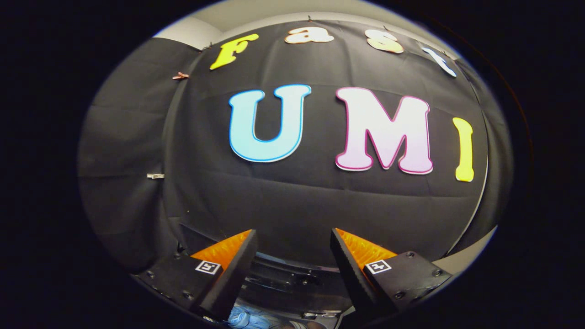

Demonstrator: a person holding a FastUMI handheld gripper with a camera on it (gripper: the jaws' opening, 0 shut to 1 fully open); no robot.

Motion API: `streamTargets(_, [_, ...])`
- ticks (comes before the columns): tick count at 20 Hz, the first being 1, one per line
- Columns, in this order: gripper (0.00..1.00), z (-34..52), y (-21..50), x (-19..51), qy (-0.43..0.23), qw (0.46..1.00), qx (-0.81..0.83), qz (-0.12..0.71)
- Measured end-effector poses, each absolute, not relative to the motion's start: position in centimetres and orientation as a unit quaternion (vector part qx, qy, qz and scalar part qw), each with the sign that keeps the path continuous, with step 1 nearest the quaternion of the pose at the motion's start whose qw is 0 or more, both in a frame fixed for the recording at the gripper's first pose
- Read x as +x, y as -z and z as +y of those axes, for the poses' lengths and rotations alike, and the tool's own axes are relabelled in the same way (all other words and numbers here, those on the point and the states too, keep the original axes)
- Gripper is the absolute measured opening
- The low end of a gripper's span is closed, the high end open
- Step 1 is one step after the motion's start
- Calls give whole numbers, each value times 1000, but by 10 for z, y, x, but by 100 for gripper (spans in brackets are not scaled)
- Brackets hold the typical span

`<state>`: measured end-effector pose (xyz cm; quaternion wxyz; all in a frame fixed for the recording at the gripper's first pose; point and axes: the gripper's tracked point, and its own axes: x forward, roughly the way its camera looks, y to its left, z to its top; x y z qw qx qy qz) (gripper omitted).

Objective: Put the clothes into the washing machine and then close the washing machine lid.

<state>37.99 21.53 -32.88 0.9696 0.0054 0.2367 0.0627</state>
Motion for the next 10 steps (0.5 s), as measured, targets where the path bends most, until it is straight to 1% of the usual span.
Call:
streamTargets(5, [99,201,362,382,-37,954,10,296])
streamTargets(10, [99,201,366,382,-36,953,11,302])
